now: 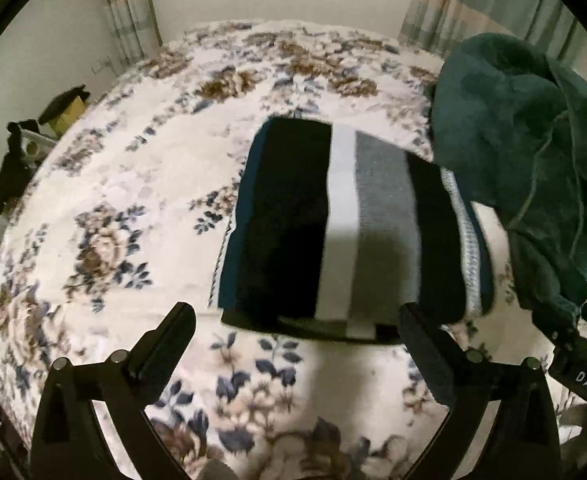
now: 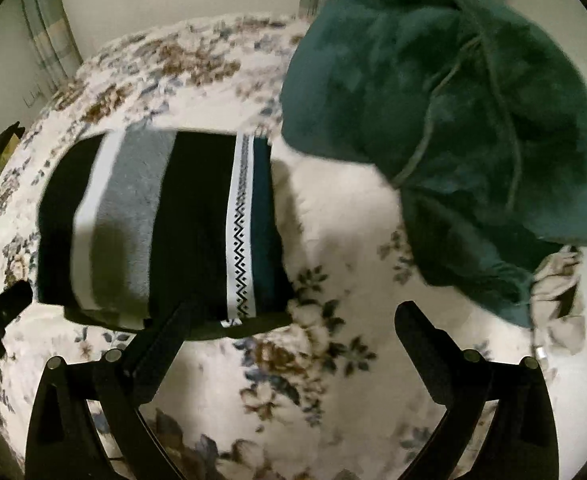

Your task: Fold small clothes

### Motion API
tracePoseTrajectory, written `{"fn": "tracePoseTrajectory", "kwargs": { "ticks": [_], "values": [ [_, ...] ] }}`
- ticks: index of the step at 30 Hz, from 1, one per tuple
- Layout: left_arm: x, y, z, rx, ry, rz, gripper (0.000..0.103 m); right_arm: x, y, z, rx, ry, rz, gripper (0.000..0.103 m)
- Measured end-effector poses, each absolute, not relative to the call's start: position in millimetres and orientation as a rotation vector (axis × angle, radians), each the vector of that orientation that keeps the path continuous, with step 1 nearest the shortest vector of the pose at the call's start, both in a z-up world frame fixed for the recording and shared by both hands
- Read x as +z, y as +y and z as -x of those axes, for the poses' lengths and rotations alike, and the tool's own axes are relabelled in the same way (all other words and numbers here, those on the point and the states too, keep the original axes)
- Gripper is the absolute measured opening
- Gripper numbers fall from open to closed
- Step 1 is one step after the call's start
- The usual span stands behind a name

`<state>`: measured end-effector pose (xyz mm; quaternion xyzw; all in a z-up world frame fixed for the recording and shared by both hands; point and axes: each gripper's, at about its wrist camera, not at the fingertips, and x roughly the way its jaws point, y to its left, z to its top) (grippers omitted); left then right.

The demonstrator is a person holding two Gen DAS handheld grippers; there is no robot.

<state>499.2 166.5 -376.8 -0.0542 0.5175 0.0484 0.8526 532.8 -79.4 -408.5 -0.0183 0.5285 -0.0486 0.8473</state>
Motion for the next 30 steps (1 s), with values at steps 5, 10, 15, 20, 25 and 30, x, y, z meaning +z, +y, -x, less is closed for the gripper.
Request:
{"fn": "tracePoseTrajectory", "kwargs": {
  "ticks": [5,10,15,20,25,30],
  "values": [
    [-315.7,147.5,-454.6,0.102,1.032,0.081,0.103,-336.9,-86.4,-480.9,-0.114,1.038,0.049,0.103],
    [-252.6,131.1,-403.0,0.088,0.983,0.063,0.103,-261.9,-90.9,-422.3,-0.106,0.972,0.048,0.103],
    [-195.1,117.7,-348.3,0.077,0.928,0.047,0.103,-183.1,-93.8,-353.8,-0.107,0.879,0.06,0.103],
    [-142.6,105.6,-291.4,0.068,0.887,0.052,0.103,-112.5,-103.7,-282.2,-0.112,0.795,0.038,0.103],
    [-100.5,97.4,-242.5,0.068,0.841,0.06,0.103,-64.1,-109.9,-218.1,-0.098,0.751,0.019,0.103],
    [-72.8,93.3,-207.4,0.079,0.796,0.047,0.103,-32.4,-115.9,-167.7,-0.085,0.713,0.011,0.103]
  ]
}}
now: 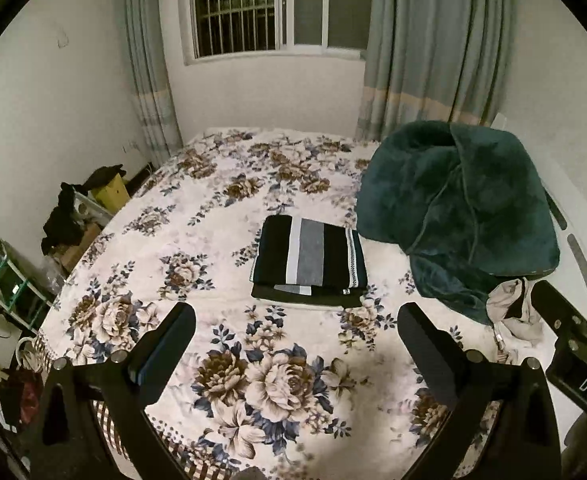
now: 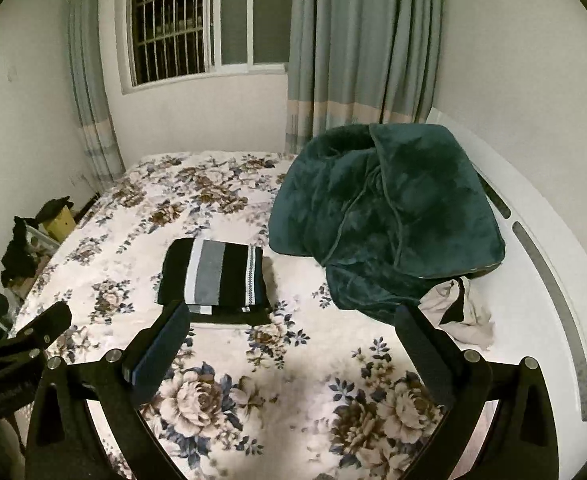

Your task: Fold small clothes

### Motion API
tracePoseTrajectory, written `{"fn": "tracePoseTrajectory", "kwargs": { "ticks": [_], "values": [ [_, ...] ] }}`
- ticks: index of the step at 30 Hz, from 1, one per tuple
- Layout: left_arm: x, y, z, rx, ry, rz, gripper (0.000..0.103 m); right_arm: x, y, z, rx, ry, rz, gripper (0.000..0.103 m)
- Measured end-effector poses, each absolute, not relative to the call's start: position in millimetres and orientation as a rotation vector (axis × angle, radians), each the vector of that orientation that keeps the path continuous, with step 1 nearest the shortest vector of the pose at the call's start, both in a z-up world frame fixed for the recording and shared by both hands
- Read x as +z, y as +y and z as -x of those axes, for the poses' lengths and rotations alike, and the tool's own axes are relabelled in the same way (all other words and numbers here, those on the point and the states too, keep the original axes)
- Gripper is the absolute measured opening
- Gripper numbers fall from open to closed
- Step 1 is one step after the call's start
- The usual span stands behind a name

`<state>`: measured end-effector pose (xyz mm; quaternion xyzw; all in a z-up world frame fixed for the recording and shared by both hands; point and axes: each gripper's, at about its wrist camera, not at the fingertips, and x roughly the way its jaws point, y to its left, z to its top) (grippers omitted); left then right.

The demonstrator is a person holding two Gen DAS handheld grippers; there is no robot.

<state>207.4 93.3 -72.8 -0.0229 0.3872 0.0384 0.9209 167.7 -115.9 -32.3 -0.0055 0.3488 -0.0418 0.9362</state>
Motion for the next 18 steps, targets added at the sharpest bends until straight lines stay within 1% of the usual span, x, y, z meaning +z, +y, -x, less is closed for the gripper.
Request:
{"fn": "tracePoseTrajectory", "kwargs": {
  "ticks": [7,18],
  "values": [
    [-56.4,94.6,-177.3,0.086,0.759,0.055,0.103,-3.7,-121.3,-123.5,-0.072,0.666,0.006,0.103],
    [-44.0,94.1,-156.6,0.106,0.718,0.06,0.103,11.9,-125.2,-104.8,-0.045,0.639,0.011,0.103]
  ]
}}
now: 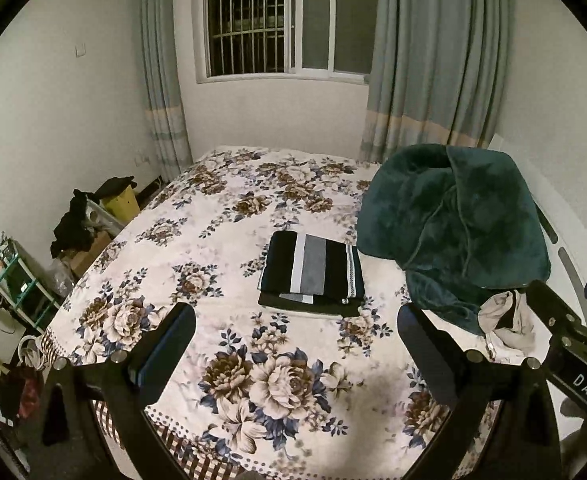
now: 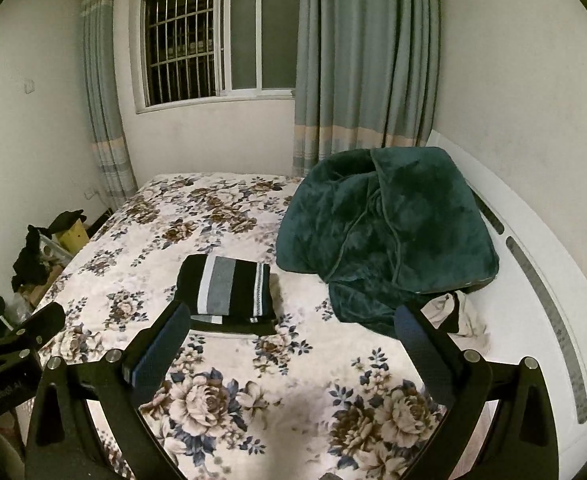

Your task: Fold small clothes

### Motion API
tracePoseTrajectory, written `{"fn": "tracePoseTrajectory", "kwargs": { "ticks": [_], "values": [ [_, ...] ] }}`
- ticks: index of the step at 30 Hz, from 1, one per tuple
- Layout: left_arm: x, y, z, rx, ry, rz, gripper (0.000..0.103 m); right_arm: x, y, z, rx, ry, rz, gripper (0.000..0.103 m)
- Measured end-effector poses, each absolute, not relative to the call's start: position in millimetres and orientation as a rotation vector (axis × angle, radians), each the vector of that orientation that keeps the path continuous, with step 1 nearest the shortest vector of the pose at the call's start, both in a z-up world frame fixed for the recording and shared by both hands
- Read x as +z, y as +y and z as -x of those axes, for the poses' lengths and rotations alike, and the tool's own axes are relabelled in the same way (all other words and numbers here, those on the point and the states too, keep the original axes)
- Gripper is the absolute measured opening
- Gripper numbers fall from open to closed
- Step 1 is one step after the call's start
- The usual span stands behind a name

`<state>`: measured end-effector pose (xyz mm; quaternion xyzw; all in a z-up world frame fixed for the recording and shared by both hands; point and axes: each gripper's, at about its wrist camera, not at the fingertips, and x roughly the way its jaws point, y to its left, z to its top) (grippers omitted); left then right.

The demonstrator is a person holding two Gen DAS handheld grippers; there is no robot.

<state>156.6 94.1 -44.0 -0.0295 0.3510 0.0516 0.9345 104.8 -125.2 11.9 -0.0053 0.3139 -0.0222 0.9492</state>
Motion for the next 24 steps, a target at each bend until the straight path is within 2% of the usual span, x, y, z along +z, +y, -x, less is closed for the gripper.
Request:
{"fn": "tracePoseTrajectory", "kwargs": {
  "ticks": [24],
  "values": [
    [-33.6,95.7,-142.5,0.145,0.687,0.063,0.103,21.7,-125.7,-108.3,0.015,0.625,0.03,0.103]
  ]
}}
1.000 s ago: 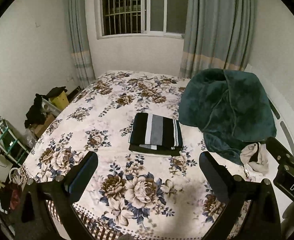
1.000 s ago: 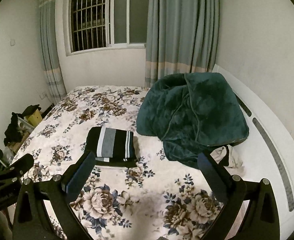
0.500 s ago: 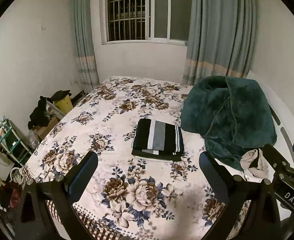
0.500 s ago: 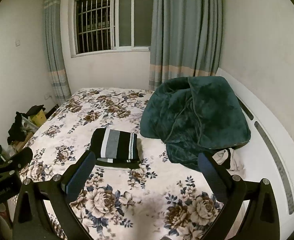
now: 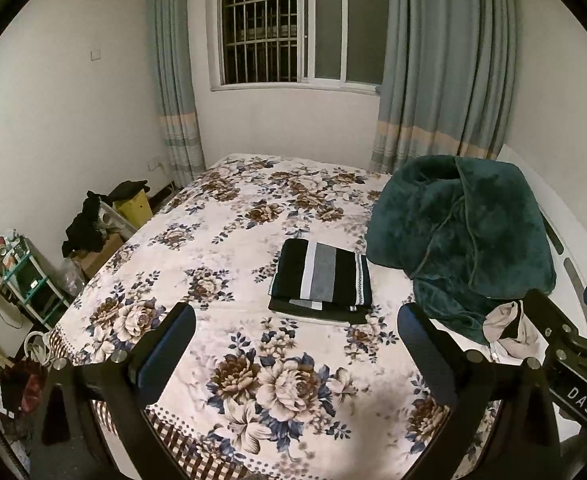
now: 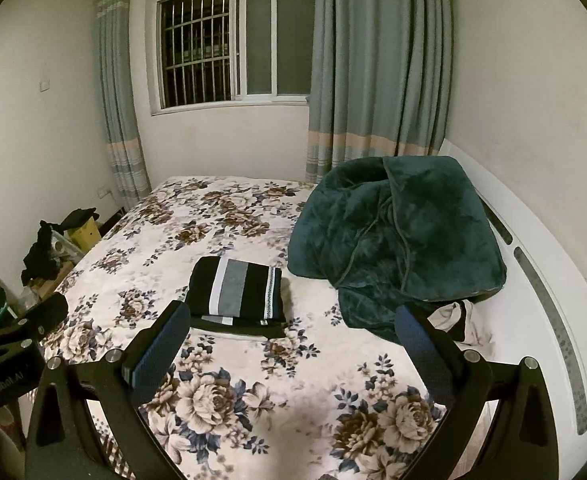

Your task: Fold small clothes

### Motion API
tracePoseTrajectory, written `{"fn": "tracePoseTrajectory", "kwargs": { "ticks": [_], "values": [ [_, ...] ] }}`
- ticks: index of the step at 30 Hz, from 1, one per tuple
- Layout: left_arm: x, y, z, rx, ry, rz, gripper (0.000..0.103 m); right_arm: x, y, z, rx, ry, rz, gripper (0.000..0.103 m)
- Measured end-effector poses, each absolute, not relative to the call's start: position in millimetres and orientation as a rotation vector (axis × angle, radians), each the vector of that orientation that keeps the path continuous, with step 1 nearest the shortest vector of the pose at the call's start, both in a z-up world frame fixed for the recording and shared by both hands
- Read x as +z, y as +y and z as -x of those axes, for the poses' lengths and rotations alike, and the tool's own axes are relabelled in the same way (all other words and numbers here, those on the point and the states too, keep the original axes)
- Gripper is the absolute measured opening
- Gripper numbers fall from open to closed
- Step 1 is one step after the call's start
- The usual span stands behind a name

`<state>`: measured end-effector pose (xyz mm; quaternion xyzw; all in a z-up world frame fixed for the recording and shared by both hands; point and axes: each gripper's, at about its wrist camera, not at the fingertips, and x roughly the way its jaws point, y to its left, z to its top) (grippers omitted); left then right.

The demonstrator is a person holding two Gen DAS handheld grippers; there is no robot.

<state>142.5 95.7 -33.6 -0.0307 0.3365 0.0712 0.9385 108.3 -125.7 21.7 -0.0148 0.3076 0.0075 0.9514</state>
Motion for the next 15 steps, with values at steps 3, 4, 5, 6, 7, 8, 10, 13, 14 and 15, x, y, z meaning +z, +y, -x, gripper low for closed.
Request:
{"fn": "tracePoseTrajectory", "kwargs": {
  "ticks": [3,4,5,6,7,8,10,13,14,15],
  "values": [
    [-33.5,95.4,-143.6,0.148,0.685,0.058,0.103,23.3,-123.8,-109.2,0.022,0.621,0.029,0.103],
    [-33.4,95.0,-143.5,0.149,0.686,0.058,0.103,23.7,-123.7,-109.3,0.025,0.621,0.027,0.103],
    [-33.7,95.0,-143.6,0.15,0.686,0.055,0.103,23.7,-123.8,-109.6,0.026,0.62,0.025,0.103],
    [-33.2,94.0,-143.3,0.152,0.688,0.049,0.103,23.9,-123.3,-109.2,0.028,0.618,0.021,0.103],
    [-32.7,93.8,-142.6,0.155,0.688,0.049,0.103,23.8,-122.8,-108.2,0.026,0.617,0.019,0.103],
    [-31.7,93.1,-141.3,0.158,0.687,0.047,0.103,23.8,-122.0,-108.1,0.027,0.619,0.017,0.103],
    [-29.9,91.8,-138.9,0.161,0.682,0.044,0.103,23.5,-121.7,-107.9,0.031,0.618,0.014,0.103],
    [-28.5,90.7,-137.0,0.163,0.68,0.044,0.103,23.7,-122.9,-107.5,0.031,0.617,0.016,0.103],
    [-29.1,91.0,-137.6,0.161,0.682,0.046,0.103,23.8,-122.3,-107.8,0.029,0.617,0.016,0.103],
    [-27.9,90.7,-136.6,0.161,0.682,0.048,0.103,23.6,-122.3,-107.8,0.03,0.618,0.017,0.103]
  ]
}}
